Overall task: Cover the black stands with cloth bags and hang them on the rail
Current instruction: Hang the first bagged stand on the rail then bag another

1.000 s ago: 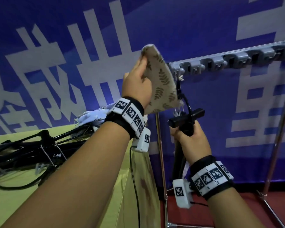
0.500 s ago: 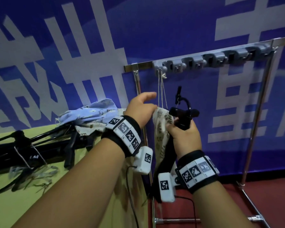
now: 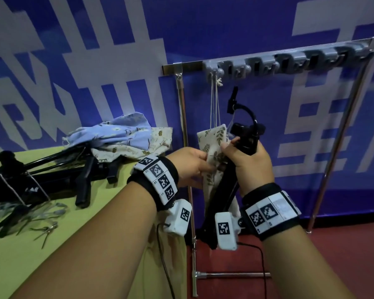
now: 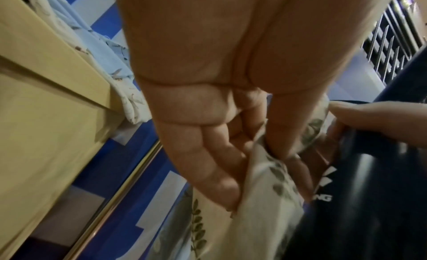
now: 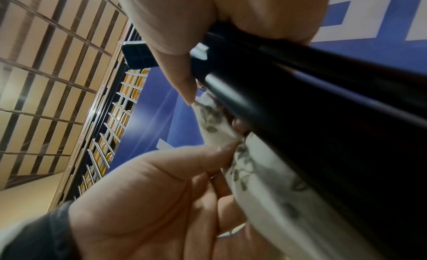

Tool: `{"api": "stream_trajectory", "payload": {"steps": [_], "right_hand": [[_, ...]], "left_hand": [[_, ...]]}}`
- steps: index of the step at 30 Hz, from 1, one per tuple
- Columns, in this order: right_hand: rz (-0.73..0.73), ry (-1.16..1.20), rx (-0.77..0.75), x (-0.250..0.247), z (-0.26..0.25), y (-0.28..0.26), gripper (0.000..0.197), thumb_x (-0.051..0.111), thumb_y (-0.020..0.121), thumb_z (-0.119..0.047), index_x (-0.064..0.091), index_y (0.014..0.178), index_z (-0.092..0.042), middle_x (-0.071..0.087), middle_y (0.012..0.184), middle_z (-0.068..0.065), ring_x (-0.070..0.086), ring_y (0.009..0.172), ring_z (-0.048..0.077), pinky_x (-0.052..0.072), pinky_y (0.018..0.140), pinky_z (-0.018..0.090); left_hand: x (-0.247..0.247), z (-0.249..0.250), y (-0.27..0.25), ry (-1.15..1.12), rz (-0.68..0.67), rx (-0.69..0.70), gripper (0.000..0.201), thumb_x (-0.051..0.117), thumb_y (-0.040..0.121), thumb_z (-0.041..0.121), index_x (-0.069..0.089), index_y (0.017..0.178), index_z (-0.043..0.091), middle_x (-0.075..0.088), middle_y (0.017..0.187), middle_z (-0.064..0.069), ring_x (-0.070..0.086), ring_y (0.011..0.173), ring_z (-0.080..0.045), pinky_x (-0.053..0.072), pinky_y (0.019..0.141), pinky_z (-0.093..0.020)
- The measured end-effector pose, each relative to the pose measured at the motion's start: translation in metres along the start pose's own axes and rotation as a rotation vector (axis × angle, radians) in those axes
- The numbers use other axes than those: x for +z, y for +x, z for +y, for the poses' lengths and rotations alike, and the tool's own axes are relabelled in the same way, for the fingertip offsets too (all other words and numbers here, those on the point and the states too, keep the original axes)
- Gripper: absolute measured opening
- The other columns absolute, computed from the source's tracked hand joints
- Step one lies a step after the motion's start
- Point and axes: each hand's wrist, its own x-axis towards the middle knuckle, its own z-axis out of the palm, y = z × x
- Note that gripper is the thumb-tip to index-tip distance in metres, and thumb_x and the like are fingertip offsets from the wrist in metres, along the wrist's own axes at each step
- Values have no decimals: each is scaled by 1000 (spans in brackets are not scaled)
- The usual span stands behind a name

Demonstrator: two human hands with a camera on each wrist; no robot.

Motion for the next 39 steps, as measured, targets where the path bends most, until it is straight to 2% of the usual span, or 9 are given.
{"api": "stream_trajectory", "payload": {"steps": [5,9,14,21,25,27,31,35,39], "right_hand": [[-75,13,34,5,0,-7,17,80,93,-7,69,104,-14,81,103,10,78,89,30,63,76,49],[-167,-163,35,9,5,-17,22,83,92,-13,70,109,-7,79,91,12,74,75,24,61,64,40],[-298,-320,84,12,13,-33,16,83,93,-21,70,99,-14,75,77,-3,72,67,12,59,59,23],[-201,-206,150,22,30,-32,17,85,86,-7,70,94,-8,72,76,10,67,65,29,58,64,44],[-132,-211,128,17,28,-21,19,85,82,-8,69,90,-9,75,81,18,74,73,42,63,72,51],[-104,-207,145,11,27,-15,20,85,84,-7,67,86,-14,70,70,7,68,61,24,59,60,37],[-62,-260,145,-2,28,-6,16,85,85,-12,69,83,-17,68,59,-11,63,52,4,49,54,22],[-40,-237,182,-8,29,-5,12,85,85,-11,75,85,-16,75,67,-4,71,61,10,55,60,27],[-62,-175,232,-6,26,-7,8,82,86,-10,79,93,-8,76,71,3,75,68,24,61,67,39]], "left_hand": [[-21,6,8,-262,399,37,13,55,95,-4,66,93,5,66,73,-13,68,54,-20,59,54,-34],[-34,3,20,-632,530,104,18,47,95,-8,56,107,1,62,83,-18,65,60,-22,56,47,-29],[-36,1,22,-885,534,141,19,44,99,-13,49,116,-5,56,82,-17,64,52,-20,52,41,-23],[-29,3,12,-894,394,75,35,38,100,-12,43,135,-15,63,118,-32,74,82,-37,61,55,-34],[-23,4,3,-624,336,-29,26,30,95,-14,52,97,0,61,101,-16,75,85,-30,60,67,-36],[-23,3,3,-337,333,-25,38,34,93,-16,58,102,12,60,91,-12,70,62,-23,60,57,-35],[-19,-9,1,98,121,66,70,39,74,-27,61,108,30,61,102,-15,60,79,-19,51,62,-32],[-14,-18,-1,152,-164,56,81,59,64,-19,54,126,32,56,122,-20,63,100,-32,56,76,-39],[-9,-25,5,378,-143,87,94,84,51,5,45,132,34,62,123,-13,69,95,-39,58,88,-53]]}}
